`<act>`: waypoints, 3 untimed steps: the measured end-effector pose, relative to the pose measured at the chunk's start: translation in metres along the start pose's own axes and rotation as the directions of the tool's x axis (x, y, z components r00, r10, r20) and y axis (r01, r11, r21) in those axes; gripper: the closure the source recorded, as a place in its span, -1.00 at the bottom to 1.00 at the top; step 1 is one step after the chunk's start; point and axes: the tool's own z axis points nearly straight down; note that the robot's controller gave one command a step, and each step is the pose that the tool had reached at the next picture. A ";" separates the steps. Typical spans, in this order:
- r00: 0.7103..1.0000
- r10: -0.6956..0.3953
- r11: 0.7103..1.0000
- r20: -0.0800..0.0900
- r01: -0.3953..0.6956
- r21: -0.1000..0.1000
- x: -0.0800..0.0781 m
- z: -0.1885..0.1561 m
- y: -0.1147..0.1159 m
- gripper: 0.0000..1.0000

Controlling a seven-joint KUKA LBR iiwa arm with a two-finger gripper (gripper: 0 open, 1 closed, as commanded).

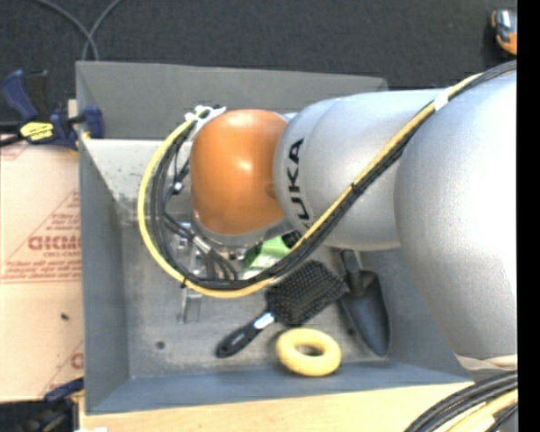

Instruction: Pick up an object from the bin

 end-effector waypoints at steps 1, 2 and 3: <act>1.000 0.004 1.000 0.008 -0.004 -0.002 -0.002 -0.004 -0.001 -1.00; 0.998 0.069 0.998 0.003 -0.069 -0.001 0.030 0.005 -0.010 -1.00; 0.999 0.054 0.999 0.007 -0.054 -0.003 0.031 0.023 0.000 -1.00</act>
Offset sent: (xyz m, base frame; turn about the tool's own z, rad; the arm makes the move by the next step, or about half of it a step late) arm -0.0301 -0.0087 -0.0043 0.0708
